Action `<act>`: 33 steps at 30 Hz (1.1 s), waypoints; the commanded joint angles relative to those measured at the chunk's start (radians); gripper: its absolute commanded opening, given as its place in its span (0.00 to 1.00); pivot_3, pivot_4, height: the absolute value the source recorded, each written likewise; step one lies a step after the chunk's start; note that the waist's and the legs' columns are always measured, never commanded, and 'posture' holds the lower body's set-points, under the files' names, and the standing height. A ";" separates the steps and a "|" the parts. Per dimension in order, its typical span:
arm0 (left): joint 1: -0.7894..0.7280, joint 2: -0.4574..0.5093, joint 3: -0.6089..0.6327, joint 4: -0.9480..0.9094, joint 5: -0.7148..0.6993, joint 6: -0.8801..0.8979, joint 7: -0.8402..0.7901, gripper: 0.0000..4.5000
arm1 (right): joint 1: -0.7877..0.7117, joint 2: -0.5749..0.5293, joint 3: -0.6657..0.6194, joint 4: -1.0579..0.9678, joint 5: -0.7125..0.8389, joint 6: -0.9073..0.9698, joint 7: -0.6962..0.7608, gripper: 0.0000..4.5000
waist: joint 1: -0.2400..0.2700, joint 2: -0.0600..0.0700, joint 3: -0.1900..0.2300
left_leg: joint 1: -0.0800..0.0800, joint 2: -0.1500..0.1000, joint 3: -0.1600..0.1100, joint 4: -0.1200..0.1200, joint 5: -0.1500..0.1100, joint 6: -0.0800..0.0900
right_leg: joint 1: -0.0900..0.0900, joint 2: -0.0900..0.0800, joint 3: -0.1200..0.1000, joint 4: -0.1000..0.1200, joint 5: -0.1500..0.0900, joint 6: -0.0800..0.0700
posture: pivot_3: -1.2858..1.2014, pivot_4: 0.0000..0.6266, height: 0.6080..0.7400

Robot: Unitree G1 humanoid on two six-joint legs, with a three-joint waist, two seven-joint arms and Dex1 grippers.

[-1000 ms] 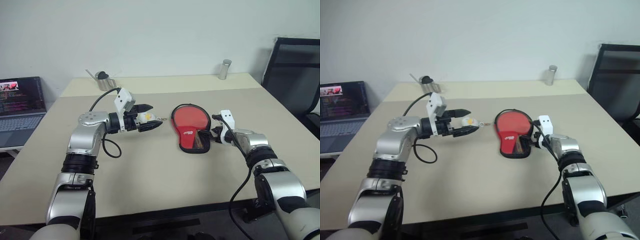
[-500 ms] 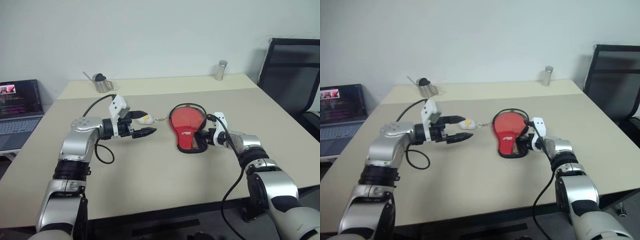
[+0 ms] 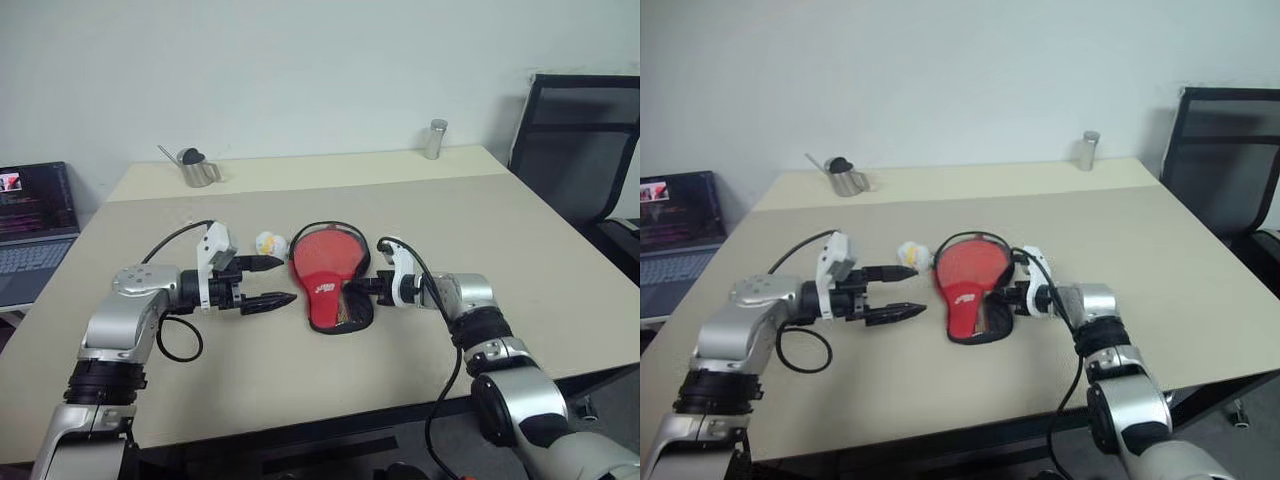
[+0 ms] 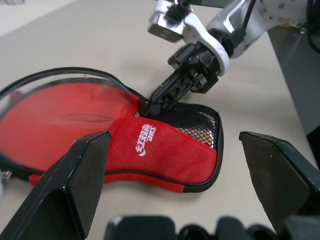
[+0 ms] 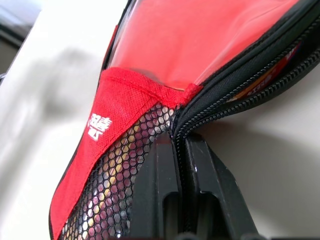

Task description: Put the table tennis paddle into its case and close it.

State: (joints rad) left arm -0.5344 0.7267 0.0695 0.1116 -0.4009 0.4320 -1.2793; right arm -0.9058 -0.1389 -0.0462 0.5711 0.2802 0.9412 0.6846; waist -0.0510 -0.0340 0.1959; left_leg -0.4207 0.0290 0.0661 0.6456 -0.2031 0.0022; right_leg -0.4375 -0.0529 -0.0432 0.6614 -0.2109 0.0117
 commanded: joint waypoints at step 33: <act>0.128 0.063 -0.044 -0.182 -0.074 0.026 -0.047 1.00 | 0.543 0.078 -0.202 -1.075 0.317 0.673 -0.464 0.00 | 0.022 -0.001 0.000 | -0.004 0.000 -0.005 -0.001 0.000 0.000 | 0.000 0.000 -0.005 -0.006 -0.003 0.002 | 0.52 0.24 1.00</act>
State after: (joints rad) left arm -0.3982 0.7796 0.0246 -0.0420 -0.4649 0.4723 -1.3202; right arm -0.3709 -0.0464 -0.2333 -0.4653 0.5644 1.6051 0.2302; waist -0.0291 -0.0346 0.1955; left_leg -0.4254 0.0289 0.0612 0.6450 -0.2034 0.0022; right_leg -0.4379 -0.0532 -0.0489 0.6551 -0.2144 0.0135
